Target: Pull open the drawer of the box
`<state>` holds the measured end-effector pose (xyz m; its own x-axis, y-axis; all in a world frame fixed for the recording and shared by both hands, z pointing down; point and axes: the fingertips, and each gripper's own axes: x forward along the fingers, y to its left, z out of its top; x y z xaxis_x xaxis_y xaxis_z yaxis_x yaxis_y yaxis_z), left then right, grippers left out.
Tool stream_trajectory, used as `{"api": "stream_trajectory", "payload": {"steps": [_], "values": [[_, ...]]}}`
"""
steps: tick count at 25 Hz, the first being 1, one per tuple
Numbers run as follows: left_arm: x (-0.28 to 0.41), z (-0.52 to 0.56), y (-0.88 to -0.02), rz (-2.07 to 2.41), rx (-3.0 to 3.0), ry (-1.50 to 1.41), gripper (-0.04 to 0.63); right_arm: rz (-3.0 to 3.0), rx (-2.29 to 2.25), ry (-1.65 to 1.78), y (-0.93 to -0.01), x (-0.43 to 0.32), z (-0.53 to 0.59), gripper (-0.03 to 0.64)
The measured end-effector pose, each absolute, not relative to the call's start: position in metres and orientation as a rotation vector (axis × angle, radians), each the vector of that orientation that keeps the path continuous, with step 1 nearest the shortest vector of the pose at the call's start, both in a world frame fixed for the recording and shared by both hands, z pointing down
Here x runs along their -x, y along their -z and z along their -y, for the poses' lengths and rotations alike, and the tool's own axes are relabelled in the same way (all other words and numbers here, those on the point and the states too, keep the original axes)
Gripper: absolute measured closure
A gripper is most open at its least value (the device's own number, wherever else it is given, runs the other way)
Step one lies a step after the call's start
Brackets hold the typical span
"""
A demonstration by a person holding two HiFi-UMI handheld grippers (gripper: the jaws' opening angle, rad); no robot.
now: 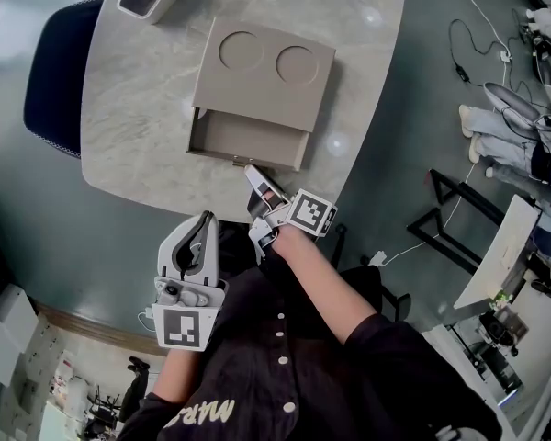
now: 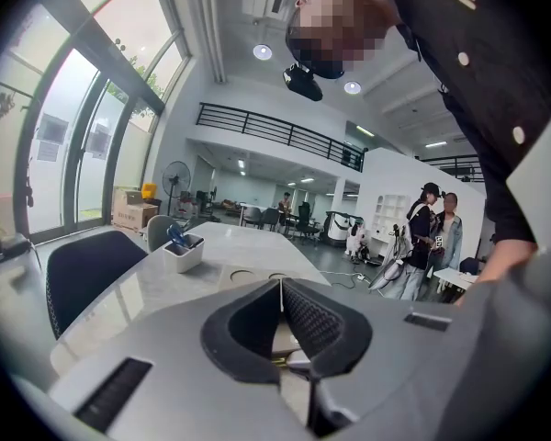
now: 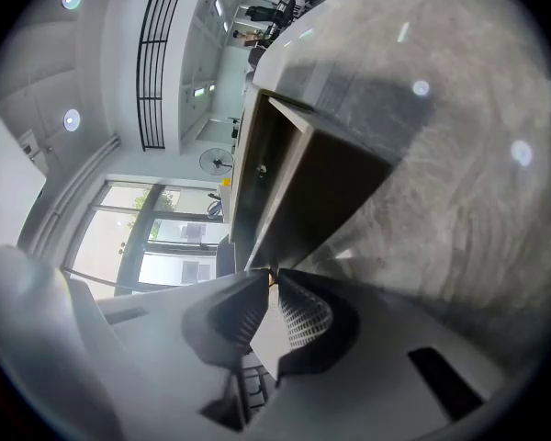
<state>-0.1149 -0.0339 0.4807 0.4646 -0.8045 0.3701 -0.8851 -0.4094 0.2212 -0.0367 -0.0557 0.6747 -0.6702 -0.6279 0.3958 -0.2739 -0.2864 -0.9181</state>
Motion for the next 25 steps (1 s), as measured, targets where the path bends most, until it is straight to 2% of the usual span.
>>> {"api": "stream_trajectory", "payload": {"steps": [25], "values": [[0.119,0.029,-0.486,1.414,-2.336,-0.287,0.578,-1.706,1.131,2.090,-0.679,0.050,0.004,0.592]]}}
